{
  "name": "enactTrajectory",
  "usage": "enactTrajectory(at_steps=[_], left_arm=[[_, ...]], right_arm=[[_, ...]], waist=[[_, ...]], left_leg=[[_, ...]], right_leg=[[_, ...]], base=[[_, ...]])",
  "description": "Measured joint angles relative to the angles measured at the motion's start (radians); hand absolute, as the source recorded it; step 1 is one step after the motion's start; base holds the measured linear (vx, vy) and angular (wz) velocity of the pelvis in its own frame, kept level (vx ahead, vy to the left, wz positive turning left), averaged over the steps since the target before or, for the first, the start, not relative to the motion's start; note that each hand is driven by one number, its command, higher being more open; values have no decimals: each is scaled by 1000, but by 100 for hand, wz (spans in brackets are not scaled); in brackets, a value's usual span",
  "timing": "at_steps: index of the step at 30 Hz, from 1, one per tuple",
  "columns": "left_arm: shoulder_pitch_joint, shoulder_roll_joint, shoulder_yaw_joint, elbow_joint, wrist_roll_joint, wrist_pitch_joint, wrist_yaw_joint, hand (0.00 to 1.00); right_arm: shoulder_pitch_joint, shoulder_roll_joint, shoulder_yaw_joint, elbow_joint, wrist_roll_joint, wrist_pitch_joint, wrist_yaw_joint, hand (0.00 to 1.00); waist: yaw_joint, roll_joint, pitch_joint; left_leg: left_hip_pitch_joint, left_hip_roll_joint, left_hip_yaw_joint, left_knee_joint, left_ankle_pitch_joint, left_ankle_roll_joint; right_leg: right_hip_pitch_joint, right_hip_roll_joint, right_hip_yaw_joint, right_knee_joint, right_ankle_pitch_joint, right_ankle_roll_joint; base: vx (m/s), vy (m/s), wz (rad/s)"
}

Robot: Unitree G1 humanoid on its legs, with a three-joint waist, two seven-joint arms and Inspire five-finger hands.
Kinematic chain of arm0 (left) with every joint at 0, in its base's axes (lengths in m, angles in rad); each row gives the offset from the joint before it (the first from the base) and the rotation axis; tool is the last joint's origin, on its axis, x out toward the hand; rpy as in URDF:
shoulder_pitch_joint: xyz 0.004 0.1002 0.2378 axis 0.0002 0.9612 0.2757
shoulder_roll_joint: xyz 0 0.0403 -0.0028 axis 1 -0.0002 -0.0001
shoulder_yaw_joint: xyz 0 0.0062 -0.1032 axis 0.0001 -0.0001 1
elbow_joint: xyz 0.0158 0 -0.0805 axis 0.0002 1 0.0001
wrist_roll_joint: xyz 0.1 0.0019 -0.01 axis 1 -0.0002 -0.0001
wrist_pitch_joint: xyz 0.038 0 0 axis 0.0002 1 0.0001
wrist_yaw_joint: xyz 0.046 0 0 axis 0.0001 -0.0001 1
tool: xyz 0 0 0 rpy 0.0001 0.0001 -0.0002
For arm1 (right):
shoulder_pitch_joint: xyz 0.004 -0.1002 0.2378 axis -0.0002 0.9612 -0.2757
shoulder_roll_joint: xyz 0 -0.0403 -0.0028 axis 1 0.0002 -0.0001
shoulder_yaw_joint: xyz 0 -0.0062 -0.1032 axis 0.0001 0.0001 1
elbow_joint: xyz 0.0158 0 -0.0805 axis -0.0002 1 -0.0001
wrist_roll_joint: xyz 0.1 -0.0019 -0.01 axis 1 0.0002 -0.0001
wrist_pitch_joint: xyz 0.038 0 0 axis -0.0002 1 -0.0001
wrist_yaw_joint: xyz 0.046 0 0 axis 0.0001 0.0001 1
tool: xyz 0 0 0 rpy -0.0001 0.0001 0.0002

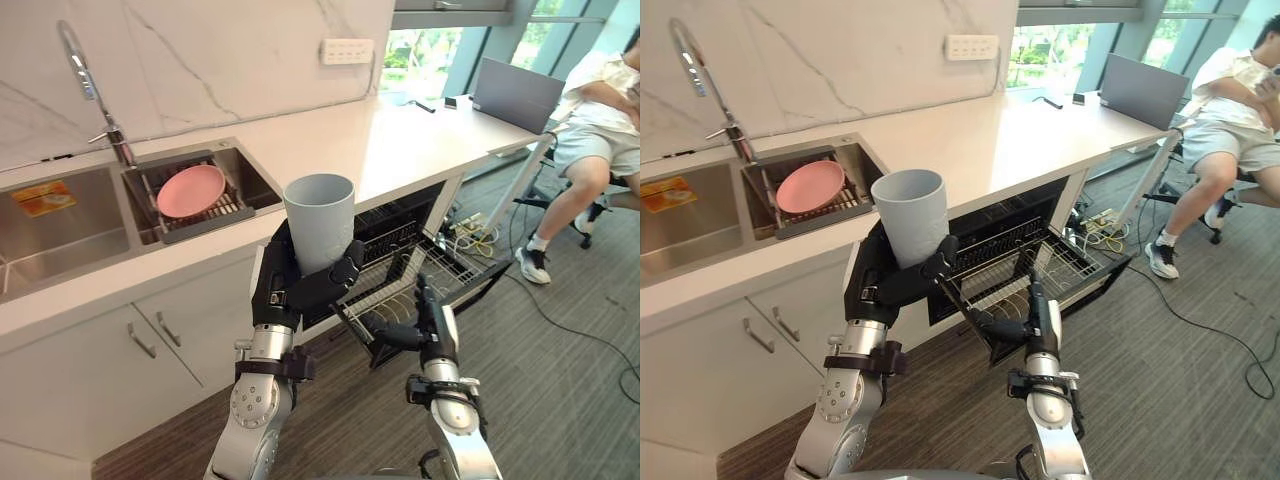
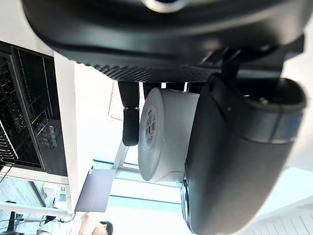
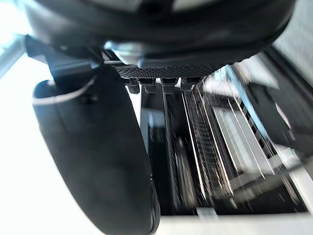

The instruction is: Walk over to the sink, pick up the cup, carry it to the dishwasher, place the cup inside the dishwasher, then close the dishwasher door

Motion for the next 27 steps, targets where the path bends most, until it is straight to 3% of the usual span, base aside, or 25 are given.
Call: enactTrajectory(at_steps=[2,3,4,5,7,8,10,11,12,13,15,17,20,27], left_arm=[[6,-3,15,-8,-1,0,4,0],[9,-17,21,-21,-1,0,6,0],[20,-29,28,-42,-1,0,6,0],[30,-30,28,-49,-1,-2,7,0],[37,-31,25,-51,-1,-3,7,0],[37,-32,19,-50,-1,-4,4,0],[37,-30,16,-49,0,-4,5,0],[38,-29,16,-49,0,-4,5,0],[37,-25,14,-50,1,-5,6,0],[37,-6,8,-43,2,-4,9,0],[37,12,3,-43,8,-4,9,0],[38,28,-2,-43,12,-3,9,0],[38,30,-6,-44,15,-4,9,0],[38,44,3,-44,18,-3,9,0]], right_arm=[[19,3,6,-78,0,-1,1,100],[26,-5,14,-150,2,-5,5,100],[23,-10,27,-201,6,-9,5,100],[20,-10,34,-210,11,-19,5,100],[8,-8,39,-213,14,-44,5,100],[-21,-11,34,-200,21,-49,4,100],[-56,-14,32,-149,22,-50,4,100],[-64,-17,32,-128,22,-50,5,100],[-68,-24,33,-93,22,-49,7,100],[-57,-13,33,-65,22,-38,8,100],[-36,-3,33,-64,23,-38,14,100],[-37,-2,31,-67,26,-38,30,100],[-38,-2,32,-67,51,-39,51,100],[-39,-9,-1,-59,104,-39,85,100]], waist=[[5,11,9],[10,42,24],[13,60,31],[20,53,30],[45,36,18],[45,34,19],[50,31,20],[49,35,18],[55,48,12],[53,15,13],[49,-24,1],[46,-38,-1],[47,-39,-2],[49,-42,-4]], left_leg=[[-43,35,-17,157,-2,-3],[-100,80,-32,327,2,-5],[-178,123,-55,502,60,2],[-207,126,-68,552,65,-8],[-241,70,-109,475,-2,-7],[-283,3,-175,343,-33,0],[-299,-53,-260,197,-18,-12],[-295,-66,-288,134,10,-13],[-277,-69,-315,52,145,-20],[-245,-82,-296,33,144,-14],[-231,-109,-283,-7,154,2],[-208,-131,-272,-44,163,16],[-172,-152,-266,-91,174,31],[-136,-154,-250,-185,221,29]], right_leg=[[32,25,25,-27,6,-12],[64,59,53,-49,9,-26],[92,87,85,-75,10,-48],[97,87,104,-81,11,-51],[101,60,162,-89,9,-53],[109,33,202,-98,15,-43],[111,15,245,-101,23,-22],[112,16,249,-100,22,-16],[126,21,268,-100,5,15],[143,0,276,-102,0,25],[138,-32,270,-107,-1,27],[139,-56,267,-107,0,34],[148,-79,264,-108,6,47],[142,-84,260,-130,22,72]], base=[[71,-31,-45],[116,-37,-65],[147,-9,-71],[215,61,-87],[226,87,-87],[172,94,-73],[234,193,-77],[259,253,-80],[226,200,-54],[216,189,-40],[164,129,-4],[144,110,-2],[89,86,0],[-3,-5,-7]])
